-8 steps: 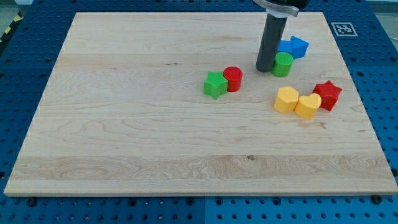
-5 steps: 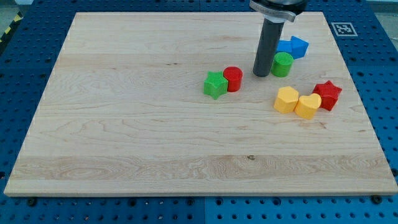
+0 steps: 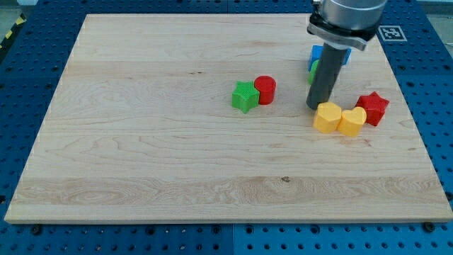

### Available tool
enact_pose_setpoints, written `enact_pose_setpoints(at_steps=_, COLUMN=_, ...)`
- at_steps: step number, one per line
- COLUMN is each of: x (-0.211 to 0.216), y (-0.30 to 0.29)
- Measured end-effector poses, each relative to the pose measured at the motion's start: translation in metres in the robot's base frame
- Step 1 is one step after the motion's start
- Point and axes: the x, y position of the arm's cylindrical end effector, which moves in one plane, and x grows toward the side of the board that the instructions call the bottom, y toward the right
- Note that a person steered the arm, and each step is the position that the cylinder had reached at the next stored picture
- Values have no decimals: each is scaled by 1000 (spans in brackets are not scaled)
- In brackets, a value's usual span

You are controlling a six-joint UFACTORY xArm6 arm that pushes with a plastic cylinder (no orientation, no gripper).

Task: Separate the yellow heart and the yellow hexagon

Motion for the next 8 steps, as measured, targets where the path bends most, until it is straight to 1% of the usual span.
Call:
enact_pose_setpoints(at_steps=1, x=13, y=3)
enact_pose_setpoints(at_steps=2, x=33, y=22)
enact_pose_setpoints(at_steps=4, x=53, y=48)
enact_pose_setpoints(at_steps=5, x=53, y=69)
enact_pose_setpoints(at_steps=6, x=53, y=76)
enact_pose_setpoints(at_steps=8, x=19, y=74)
